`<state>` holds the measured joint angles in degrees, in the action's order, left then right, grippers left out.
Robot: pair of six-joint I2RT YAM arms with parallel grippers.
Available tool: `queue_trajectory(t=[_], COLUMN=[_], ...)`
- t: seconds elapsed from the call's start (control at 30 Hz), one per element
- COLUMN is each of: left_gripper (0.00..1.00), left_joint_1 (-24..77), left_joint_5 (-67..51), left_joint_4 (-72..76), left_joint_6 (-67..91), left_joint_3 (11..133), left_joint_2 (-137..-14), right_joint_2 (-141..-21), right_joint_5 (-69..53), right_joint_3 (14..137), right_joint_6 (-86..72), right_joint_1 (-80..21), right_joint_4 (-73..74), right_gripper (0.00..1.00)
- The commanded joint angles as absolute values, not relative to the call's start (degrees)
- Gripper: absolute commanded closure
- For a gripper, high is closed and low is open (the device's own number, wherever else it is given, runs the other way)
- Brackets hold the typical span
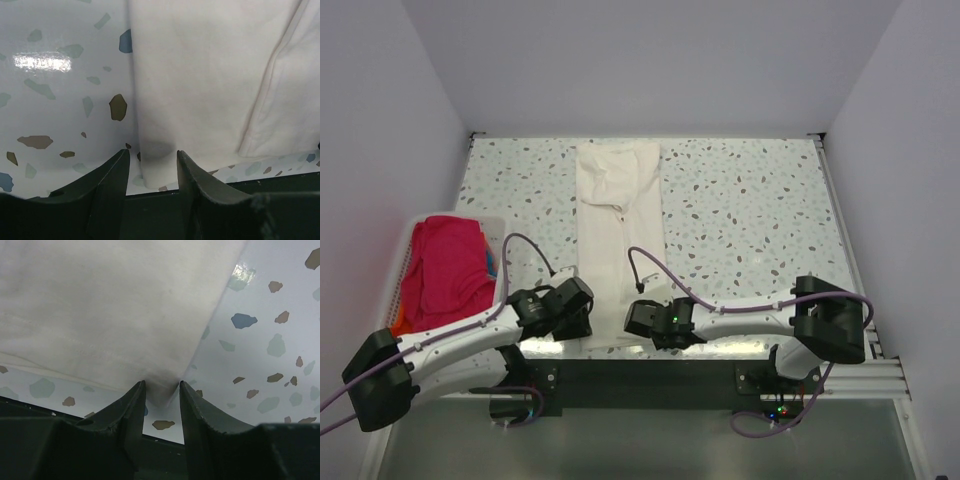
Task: Fold and stack the t-shirts
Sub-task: Fold the tshirt
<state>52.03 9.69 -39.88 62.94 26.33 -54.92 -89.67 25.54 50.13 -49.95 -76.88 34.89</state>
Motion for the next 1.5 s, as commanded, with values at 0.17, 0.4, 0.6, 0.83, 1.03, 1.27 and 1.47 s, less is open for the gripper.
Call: queue_trajectory(t=[0.17,0.4,0.6,0.83,1.03,1.27,1.47], left_gripper=[0.58,0.92,1.0,1.0,1.0,1.0,1.0], left_joint_1=[53.53,53.53,53.53,53.53,53.53,53.53,51.87], left_joint_5=[10.63,10.37,10.02,9.23,7.48,7.12,13.26], left_joint_4=[-38.94,-38.67,-39.29,-40.96,-41.48,-45.34,-44.04], left_joint_6=[64.78,64.25,64.6,65.65,65.04,64.25,59.61], left_joint_3=[25.4,24.61,24.0,23.12,23.82,30.05,38.22], left_joint_2=[-56.6,-57.13,-56.6,-54.76,-52.65,-49.4,-53.08], right_joint_2=[-87.37,-83.5,-79.2,-74.19,-69.45,-63.12,-63.54], right_joint_5=[26.02,26.72,25.93,23.73,23.38,25.75,28.57], right_joint_3=[47.99,45.97,41.23,34.46,31.03,33.74,39.81], right_joint_6=[-53.35,-55.63,-59.05,-62.31,-63.37,-61.7,-55.13], right_joint_1=[-77.43,-77.43,-77.43,-77.43,-77.43,-77.43,-73.67], right_joint_4=[32.96,33.4,31.56,26.2,23.65,26.62,29.18], right_gripper=[0.77,0.92,0.98,0.99,0.99,1.0,1.0])
